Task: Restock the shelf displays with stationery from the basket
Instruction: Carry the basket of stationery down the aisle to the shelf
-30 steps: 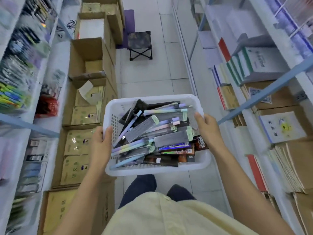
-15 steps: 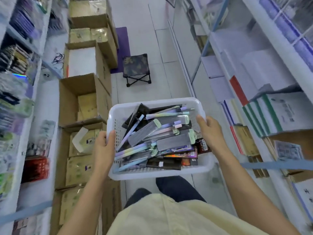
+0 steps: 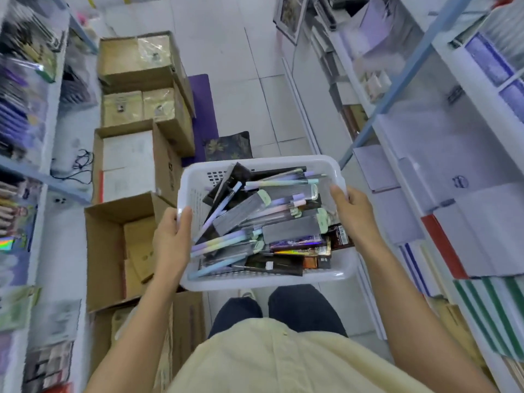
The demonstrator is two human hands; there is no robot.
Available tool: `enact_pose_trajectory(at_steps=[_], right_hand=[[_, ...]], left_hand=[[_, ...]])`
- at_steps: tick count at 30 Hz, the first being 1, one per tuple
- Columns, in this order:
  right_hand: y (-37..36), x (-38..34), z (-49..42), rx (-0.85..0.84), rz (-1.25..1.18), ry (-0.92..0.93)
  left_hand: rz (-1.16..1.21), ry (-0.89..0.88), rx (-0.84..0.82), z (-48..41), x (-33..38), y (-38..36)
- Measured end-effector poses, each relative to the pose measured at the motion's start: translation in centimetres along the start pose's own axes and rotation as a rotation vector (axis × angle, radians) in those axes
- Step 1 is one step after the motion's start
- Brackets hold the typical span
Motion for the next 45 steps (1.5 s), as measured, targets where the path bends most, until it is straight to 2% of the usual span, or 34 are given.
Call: enact_pose_trajectory(at_steps=[9, 15, 22, 33, 39, 45], right_hand=[[0.8, -9.1, -17.8, 0.032, -0.006, -0.073], [2.2, -15.6, -29.2, 0.022, 0.022, -0.027], [1.9, -20.9, -41.1, 0.038, 0.032, -0.058], [2.6, -28.2, -55.8, 0.115, -0.083, -0.160], [3.6, -31.1, -64.6, 0.165, -0.056, -0.172], [4.0, -32.9, -69.0, 0.249, -0.108, -0.218]], left_hand=[[-0.013, 0.015, -0.026, -18.8, 4.9, -8.2], [-0.018, 0.017, 0.005, -28.9, 9.2, -13.3], [-0.009, -0.033, -0.061, -42.6, 13.3, -17.8], [-0.039, -0.111, -0.197, -62.4, 19.8, -25.2], [-0.027, -0.135, -0.226, -70.4, 22.5, -30.3], [-0.051, -0.173, -0.278, -77.2, 25.3, -33.3]])
Point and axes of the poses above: each hand's wrist, its own z-axis away from the middle knuckle, its own y-axis out of the back of the hand, x = y × z, the point moved 4 cm from there along -z, towards the middle knuckle, and after that the axes turned 10 degrees about -y, right-handed, at the moved point
